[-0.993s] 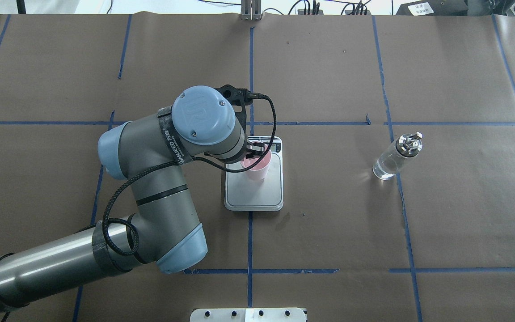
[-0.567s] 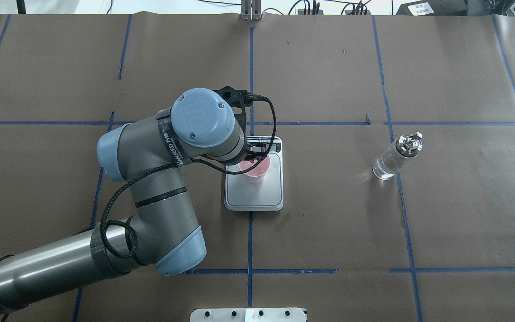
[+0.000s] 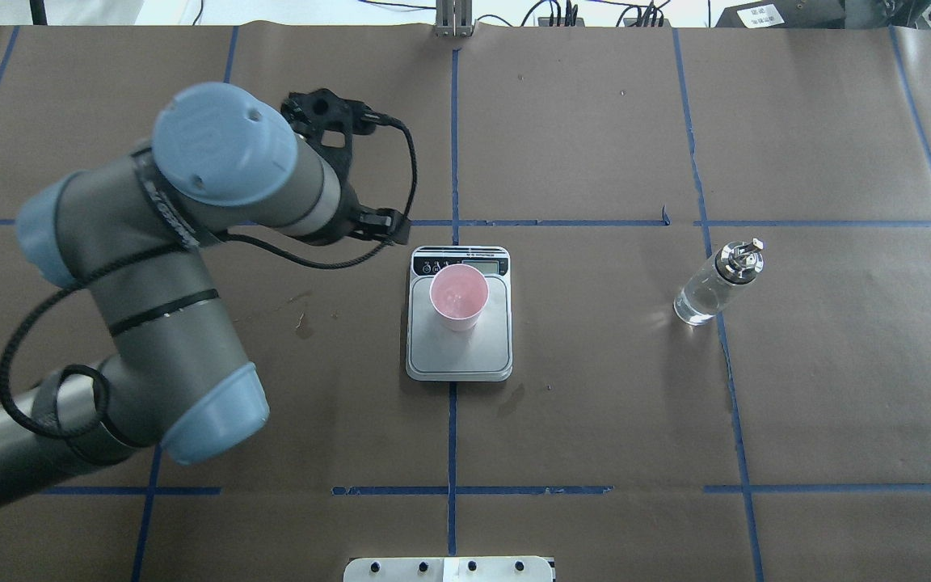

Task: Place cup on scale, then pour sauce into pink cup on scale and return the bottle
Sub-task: 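Withdraw the left gripper while the right gripper reaches toward the glass bottle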

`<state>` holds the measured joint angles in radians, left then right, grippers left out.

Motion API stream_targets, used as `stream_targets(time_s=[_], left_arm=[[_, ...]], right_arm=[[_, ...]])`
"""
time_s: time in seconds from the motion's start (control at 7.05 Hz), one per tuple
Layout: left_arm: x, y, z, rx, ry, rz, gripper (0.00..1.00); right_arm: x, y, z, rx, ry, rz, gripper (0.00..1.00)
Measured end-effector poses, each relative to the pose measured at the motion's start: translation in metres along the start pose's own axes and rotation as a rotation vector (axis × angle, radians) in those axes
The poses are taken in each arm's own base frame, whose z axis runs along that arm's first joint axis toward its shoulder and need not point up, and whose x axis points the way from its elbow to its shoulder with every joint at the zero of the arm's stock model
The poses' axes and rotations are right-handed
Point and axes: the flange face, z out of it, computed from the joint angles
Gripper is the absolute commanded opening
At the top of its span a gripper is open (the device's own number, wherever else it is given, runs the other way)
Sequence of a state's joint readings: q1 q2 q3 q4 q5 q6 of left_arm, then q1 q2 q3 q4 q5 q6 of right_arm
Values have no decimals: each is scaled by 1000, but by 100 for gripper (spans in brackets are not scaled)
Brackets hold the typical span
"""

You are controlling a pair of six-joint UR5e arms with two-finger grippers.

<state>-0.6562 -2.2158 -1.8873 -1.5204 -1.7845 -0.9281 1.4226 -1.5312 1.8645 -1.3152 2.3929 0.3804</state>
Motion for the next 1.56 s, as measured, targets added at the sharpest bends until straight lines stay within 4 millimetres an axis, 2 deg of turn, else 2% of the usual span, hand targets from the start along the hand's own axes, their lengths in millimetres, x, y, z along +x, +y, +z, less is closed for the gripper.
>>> stream_targets(time_s=[0.14,0.43,0.57,0.71,0.85,0.99,1.13,1.28,1.42,1.56], left_arm=[[-60,-20,-12,9,-44,96,100],[-213,-58,-47,8,-168,296,100],[-297,-65,-71,-19,-208,352,100],[-380,-59,-95,-55,-219,336,100],[-460,-37,-103,-111,-212,262,100],[-524,-9,-106,-155,-201,185,100],[-565,15,-112,-171,-192,140,100],[-588,34,-113,-183,-183,113,100],[-596,43,-113,-188,-178,99,100],[-600,47,-112,-192,-175,91,100]], right_arm=[[-40,5,-3,2,-29,47,100],[-133,26,9,-1,-43,112,100],[-182,44,24,7,-29,143,100],[-222,63,37,20,-18,160,100],[-255,83,44,31,-16,169,100],[-280,102,48,38,-11,172,100],[-300,124,56,57,10,168,100],[-320,151,72,102,48,154,100],[-334,175,90,160,88,129,100],[-339,194,110,221,125,98,100]])
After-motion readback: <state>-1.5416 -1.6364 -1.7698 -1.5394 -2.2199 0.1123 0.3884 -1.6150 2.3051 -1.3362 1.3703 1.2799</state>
